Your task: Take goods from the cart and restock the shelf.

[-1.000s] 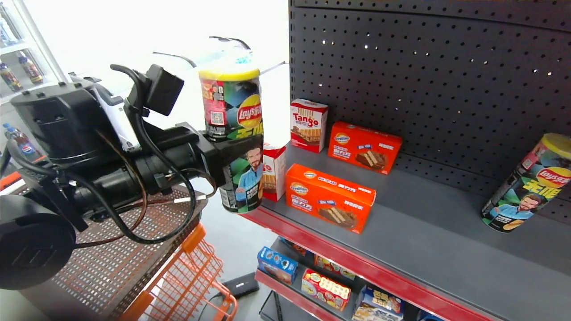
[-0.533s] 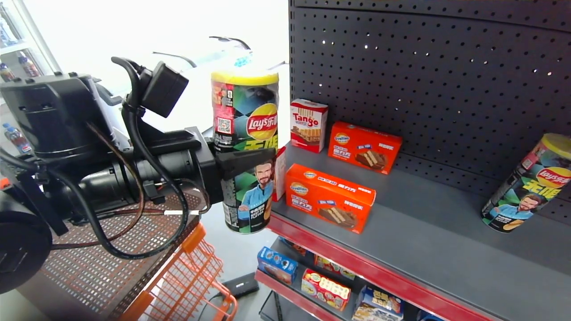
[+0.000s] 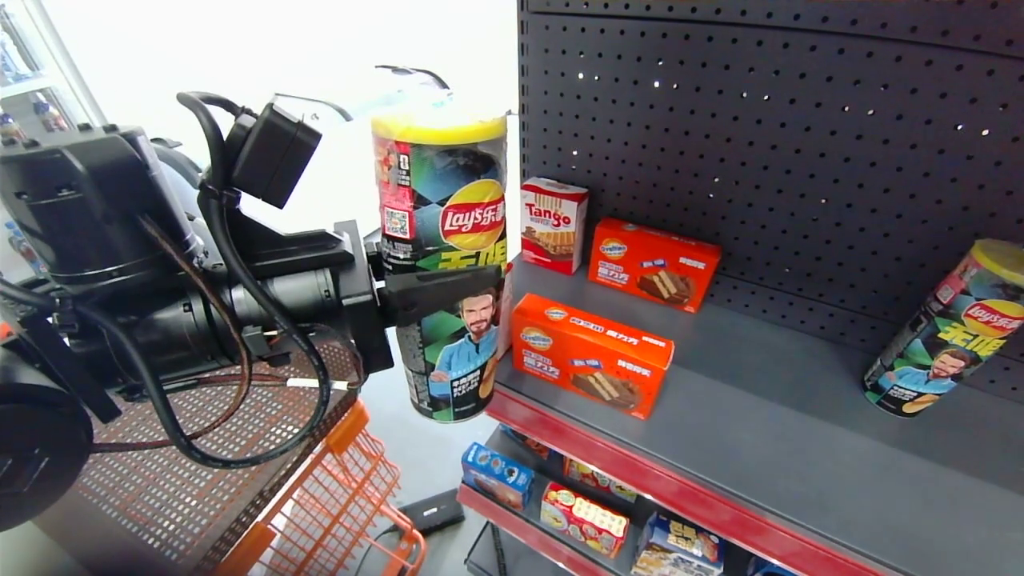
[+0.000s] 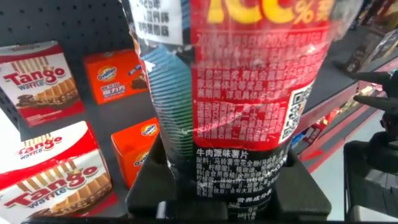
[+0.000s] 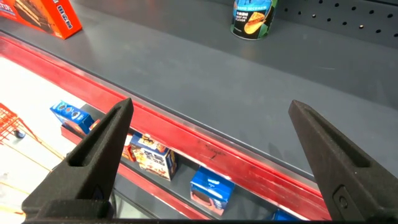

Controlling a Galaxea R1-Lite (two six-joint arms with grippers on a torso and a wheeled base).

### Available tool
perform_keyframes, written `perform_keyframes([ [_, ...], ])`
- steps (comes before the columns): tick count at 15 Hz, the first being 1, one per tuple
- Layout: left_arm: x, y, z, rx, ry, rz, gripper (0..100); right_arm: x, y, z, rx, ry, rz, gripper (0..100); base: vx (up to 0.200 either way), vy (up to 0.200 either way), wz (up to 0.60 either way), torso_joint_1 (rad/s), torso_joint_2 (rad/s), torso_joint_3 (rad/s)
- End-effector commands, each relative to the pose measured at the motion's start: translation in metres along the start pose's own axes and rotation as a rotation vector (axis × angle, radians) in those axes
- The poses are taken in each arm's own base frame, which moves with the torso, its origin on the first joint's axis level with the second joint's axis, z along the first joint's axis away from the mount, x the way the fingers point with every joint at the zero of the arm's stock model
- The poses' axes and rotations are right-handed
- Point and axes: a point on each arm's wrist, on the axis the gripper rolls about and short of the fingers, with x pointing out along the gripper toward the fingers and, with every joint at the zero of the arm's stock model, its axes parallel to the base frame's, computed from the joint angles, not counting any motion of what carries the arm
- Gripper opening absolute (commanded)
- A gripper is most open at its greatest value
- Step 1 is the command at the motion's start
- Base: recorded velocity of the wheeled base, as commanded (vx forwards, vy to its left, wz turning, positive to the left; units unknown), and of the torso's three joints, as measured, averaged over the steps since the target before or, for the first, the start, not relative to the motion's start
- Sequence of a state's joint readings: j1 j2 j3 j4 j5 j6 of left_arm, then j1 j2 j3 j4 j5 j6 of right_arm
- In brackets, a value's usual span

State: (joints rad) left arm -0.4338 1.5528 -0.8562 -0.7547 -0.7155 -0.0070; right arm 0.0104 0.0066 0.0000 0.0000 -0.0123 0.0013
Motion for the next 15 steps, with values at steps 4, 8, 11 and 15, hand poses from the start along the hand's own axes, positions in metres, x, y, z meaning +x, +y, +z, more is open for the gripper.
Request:
perform_keyframes([
  [4,-0.0006,0.0003,0.0010,0.008,-0.009,-0.003,0,0.0001,0.0000,0.0000,-0.001,0.001,0.000,100,0.000,0.000,0.00,0.000,0.00,0.000],
  [8,-0.0005,0.0002,0.0018,0.010,-0.011,-0.012,0,0.0001,0.0000,0.0000,-0.001,0.001,0.000,100,0.000,0.000,0.00,0.000,0.00,0.000],
  [11,-0.0007,0.0006,0.0022,0.011,-0.013,-0.010,0,0.0001,0.0000,0.0000,-0.001,0.001,0.000,100,0.000,0.000,-0.60,0.005,0.00,0.004],
  [15,-0.0005,0.0013,0.0046,0.014,-0.018,-0.009,0,0.0001,0.0000,0.0000,-0.001,0.001,0.000,100,0.000,0.000,-0.60,0.000,0.00,0.005],
])
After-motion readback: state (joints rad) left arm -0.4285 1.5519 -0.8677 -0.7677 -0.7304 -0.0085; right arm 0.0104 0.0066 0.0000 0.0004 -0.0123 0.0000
